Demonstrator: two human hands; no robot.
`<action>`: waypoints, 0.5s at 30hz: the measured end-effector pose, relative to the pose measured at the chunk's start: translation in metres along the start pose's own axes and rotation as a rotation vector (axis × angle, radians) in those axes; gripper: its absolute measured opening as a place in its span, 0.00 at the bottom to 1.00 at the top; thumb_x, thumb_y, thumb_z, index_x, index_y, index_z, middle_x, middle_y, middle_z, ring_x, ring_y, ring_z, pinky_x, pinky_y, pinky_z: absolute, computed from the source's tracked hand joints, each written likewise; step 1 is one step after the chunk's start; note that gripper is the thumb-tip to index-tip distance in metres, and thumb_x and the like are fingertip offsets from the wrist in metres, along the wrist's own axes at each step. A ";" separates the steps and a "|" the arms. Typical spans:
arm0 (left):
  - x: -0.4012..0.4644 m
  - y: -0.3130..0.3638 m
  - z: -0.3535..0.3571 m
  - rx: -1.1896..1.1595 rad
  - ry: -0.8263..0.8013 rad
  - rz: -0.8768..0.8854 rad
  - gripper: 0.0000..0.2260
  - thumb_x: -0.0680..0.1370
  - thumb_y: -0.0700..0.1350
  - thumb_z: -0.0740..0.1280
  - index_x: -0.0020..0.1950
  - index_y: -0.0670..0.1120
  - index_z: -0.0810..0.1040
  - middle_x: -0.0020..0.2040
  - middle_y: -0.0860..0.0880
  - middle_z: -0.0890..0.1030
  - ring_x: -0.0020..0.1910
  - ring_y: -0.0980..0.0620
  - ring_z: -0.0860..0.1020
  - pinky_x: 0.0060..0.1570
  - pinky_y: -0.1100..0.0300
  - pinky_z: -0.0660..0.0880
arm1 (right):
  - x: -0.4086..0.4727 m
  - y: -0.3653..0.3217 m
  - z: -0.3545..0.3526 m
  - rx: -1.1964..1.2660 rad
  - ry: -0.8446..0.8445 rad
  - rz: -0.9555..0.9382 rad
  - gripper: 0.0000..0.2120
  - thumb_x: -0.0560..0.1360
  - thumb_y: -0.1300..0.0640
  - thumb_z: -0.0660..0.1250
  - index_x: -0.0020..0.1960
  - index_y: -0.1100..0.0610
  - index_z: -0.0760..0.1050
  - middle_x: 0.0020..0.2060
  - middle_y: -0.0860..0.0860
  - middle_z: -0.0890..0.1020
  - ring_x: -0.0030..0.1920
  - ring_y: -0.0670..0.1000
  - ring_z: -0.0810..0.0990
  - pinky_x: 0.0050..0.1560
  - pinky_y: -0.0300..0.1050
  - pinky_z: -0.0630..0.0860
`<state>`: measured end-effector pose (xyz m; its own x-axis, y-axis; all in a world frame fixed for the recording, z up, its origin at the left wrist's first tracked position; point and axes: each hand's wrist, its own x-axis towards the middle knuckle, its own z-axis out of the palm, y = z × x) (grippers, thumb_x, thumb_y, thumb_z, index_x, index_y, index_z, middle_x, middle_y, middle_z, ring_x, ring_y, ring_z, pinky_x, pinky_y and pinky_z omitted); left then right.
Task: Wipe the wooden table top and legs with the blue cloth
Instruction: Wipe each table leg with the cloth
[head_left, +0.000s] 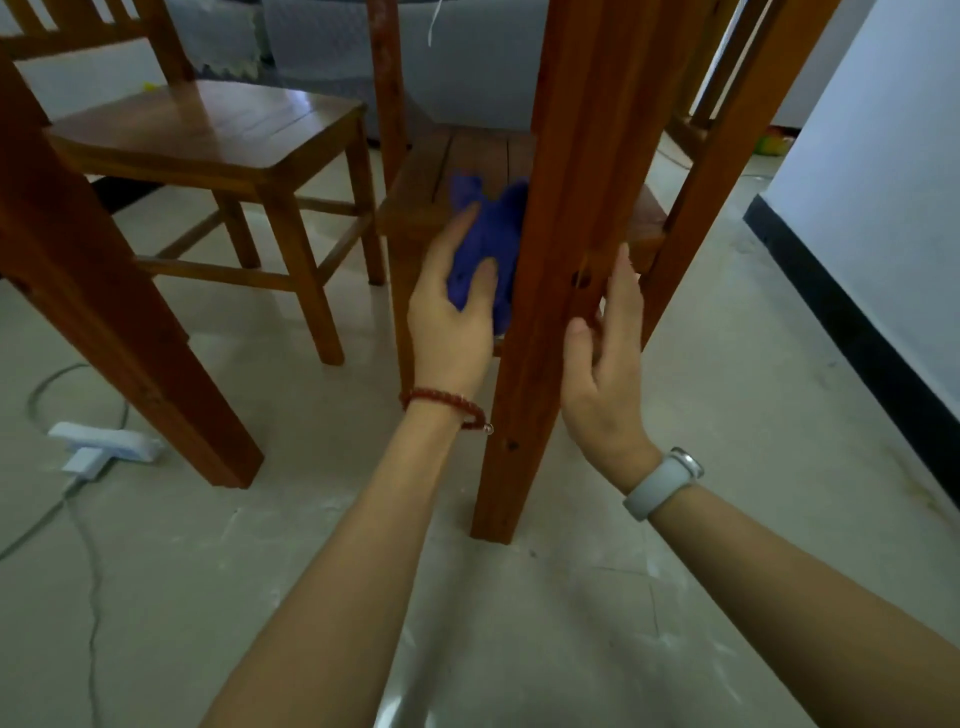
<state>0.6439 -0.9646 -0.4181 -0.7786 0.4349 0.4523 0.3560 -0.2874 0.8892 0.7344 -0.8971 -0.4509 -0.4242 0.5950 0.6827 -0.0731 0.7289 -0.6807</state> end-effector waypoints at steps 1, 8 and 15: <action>-0.013 -0.020 -0.003 0.015 -0.009 -0.019 0.18 0.78 0.40 0.61 0.66 0.49 0.67 0.65 0.50 0.70 0.64 0.58 0.69 0.62 0.70 0.68 | -0.003 0.003 0.006 0.009 0.028 0.018 0.24 0.78 0.55 0.50 0.72 0.52 0.47 0.70 0.44 0.57 0.73 0.50 0.58 0.73 0.51 0.58; -0.079 -0.120 -0.020 0.080 -0.071 -0.147 0.17 0.75 0.41 0.62 0.56 0.62 0.67 0.60 0.54 0.70 0.64 0.51 0.69 0.64 0.66 0.66 | -0.055 0.031 0.038 0.047 0.084 0.271 0.24 0.81 0.59 0.48 0.68 0.41 0.42 0.66 0.32 0.52 0.65 0.25 0.55 0.63 0.23 0.57; -0.099 -0.171 -0.026 0.128 -0.152 -0.210 0.13 0.76 0.42 0.62 0.56 0.57 0.69 0.62 0.47 0.71 0.62 0.54 0.69 0.59 0.72 0.66 | -0.113 0.068 0.057 0.003 0.084 0.596 0.21 0.80 0.56 0.51 0.72 0.48 0.51 0.60 0.37 0.67 0.56 0.26 0.68 0.53 0.24 0.69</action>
<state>0.6468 -0.9811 -0.6165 -0.7594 0.5989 0.2543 0.2654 -0.0716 0.9615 0.7256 -0.9341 -0.5901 -0.3200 0.9257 0.2018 0.1532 0.2607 -0.9532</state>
